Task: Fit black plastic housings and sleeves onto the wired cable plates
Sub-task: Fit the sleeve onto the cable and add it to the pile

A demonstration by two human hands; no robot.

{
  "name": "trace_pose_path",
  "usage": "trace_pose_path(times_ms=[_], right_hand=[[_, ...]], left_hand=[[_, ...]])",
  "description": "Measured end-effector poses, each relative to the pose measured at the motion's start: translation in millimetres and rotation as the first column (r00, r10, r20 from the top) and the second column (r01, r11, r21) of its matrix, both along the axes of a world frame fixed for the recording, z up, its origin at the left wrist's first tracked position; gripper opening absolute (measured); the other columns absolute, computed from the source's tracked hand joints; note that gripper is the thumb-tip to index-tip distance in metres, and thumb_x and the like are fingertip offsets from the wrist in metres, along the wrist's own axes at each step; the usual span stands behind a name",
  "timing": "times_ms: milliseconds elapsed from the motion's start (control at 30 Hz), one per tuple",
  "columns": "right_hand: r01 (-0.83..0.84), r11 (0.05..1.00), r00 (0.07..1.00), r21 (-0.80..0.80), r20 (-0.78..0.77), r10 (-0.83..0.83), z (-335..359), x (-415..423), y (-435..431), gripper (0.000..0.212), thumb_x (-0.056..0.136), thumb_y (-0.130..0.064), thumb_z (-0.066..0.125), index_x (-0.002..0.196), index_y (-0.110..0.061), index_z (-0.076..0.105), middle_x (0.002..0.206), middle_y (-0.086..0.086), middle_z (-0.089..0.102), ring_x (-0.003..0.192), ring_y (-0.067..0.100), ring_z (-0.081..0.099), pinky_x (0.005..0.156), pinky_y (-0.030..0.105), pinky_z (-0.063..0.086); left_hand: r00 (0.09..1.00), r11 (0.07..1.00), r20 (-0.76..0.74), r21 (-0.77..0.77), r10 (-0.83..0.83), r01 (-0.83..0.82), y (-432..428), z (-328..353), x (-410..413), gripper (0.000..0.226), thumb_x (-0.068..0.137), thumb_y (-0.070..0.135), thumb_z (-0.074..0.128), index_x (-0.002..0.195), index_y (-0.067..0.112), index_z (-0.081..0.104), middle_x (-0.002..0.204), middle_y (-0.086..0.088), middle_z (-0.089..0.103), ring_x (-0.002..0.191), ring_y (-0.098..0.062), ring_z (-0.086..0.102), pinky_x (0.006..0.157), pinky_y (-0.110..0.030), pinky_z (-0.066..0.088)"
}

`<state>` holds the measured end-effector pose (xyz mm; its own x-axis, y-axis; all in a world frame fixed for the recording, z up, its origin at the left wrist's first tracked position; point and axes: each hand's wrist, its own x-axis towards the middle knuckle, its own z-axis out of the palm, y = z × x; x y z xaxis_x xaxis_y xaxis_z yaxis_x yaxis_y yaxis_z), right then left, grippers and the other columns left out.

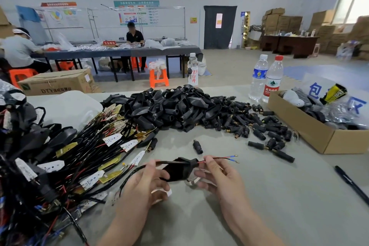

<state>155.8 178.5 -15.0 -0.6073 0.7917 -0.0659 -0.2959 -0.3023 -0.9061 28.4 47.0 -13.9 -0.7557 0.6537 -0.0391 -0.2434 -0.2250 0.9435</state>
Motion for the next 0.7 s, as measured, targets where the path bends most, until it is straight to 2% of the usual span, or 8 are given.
trace_pose_path(times_ms=[100, 167, 233, 433, 533, 600, 700], right_hand=[[0.045, 0.998, 0.999, -0.042, -0.006, -0.046, 3.8, 6.0, 10.2, 0.021, 0.098, -0.023, 0.058, 0.106, -0.004, 0.060, 0.093, 0.014, 0.077, 0.082, 0.027, 0.075, 0.056, 0.025, 0.056], [0.058, 0.997, 0.998, -0.051, -0.003, -0.058, 4.0, 8.5, 14.6, 0.022, 0.099, -0.024, 0.056, 0.109, -0.004, 0.059, 0.094, 0.014, 0.077, 0.085, 0.028, 0.075, 0.058, 0.025, 0.057], [0.057, 0.997, 0.998, -0.051, -0.006, -0.057, 3.4, 9.0, 15.7, 0.022, 0.101, -0.024, 0.054, 0.111, -0.005, 0.058, 0.093, 0.014, 0.077, 0.086, 0.028, 0.075, 0.058, 0.025, 0.057], [0.073, 0.986, 0.994, -0.153, -0.064, -0.083, 2.5, 5.9, 13.3, 0.026, 0.098, -0.028, 0.058, 0.109, -0.004, 0.060, 0.097, 0.017, 0.075, 0.084, 0.032, 0.075, 0.057, 0.028, 0.058], [0.004, 0.980, 0.995, -0.197, -0.101, -0.024, 2.6, 2.2, 5.8, 0.025, 0.095, -0.023, 0.062, 0.110, -0.003, 0.061, 0.089, 0.011, 0.076, 0.082, 0.029, 0.075, 0.060, 0.027, 0.058], [-0.051, 0.974, 0.991, -0.222, -0.132, 0.022, 2.1, 0.6, 0.3, 0.022, 0.094, -0.018, 0.063, 0.109, -0.002, 0.061, 0.080, 0.009, 0.074, 0.075, 0.026, 0.073, 0.058, 0.026, 0.058], [-0.086, 0.960, 0.985, -0.267, -0.165, 0.043, 2.4, 1.2, 0.2, 0.017, 0.092, -0.016, 0.064, 0.099, -0.001, 0.063, 0.082, 0.011, 0.072, 0.073, 0.023, 0.072, 0.057, 0.027, 0.058]], left_hand=[[0.965, 0.994, 0.254, 0.057, 0.070, -0.088, -0.2, 2.6, -8.5, 0.035, 0.097, 0.043, 0.050, 0.097, 0.010, 0.061, 0.065, -0.007, 0.063, 0.044, -0.015, 0.055, 0.038, -0.021, 0.045], [0.946, 0.991, 0.315, 0.082, 0.079, -0.110, 0.0, 1.5, -11.2, 0.034, 0.101, 0.040, 0.047, 0.098, 0.009, 0.060, 0.063, -0.003, 0.062, 0.043, -0.011, 0.055, 0.038, -0.017, 0.045], [0.945, 0.988, 0.309, 0.072, 0.106, -0.134, 1.6, -1.5, -11.0, 0.031, 0.102, 0.035, 0.049, 0.096, 0.008, 0.061, 0.063, -0.003, 0.063, 0.044, -0.011, 0.056, 0.039, -0.017, 0.047], [0.976, 0.983, 0.131, 0.032, 0.176, -0.181, 5.5, -6.1, -7.2, 0.028, 0.098, 0.033, 0.058, 0.094, 0.006, 0.064, 0.070, -0.007, 0.065, 0.049, -0.014, 0.056, 0.040, -0.024, 0.048], [0.986, 0.986, -0.034, -0.027, 0.162, -0.163, 4.8, -3.2, 4.0, 0.035, 0.086, 0.045, 0.062, 0.073, 0.014, 0.071, 0.065, -0.010, 0.064, 0.048, -0.018, 0.057, 0.043, -0.026, 0.048], [0.977, 0.984, -0.165, -0.094, 0.135, -0.152, 4.9, -0.6, 12.4, 0.039, 0.081, 0.053, 0.060, 0.071, 0.017, 0.071, 0.060, -0.013, 0.063, 0.048, -0.020, 0.058, 0.043, -0.024, 0.046], [0.948, 0.977, -0.292, -0.131, 0.127, -0.171, 6.4, 1.0, 18.5, 0.040, 0.083, 0.055, 0.056, 0.072, 0.019, 0.070, 0.058, -0.012, 0.064, 0.048, -0.017, 0.057, 0.044, -0.019, 0.045]])
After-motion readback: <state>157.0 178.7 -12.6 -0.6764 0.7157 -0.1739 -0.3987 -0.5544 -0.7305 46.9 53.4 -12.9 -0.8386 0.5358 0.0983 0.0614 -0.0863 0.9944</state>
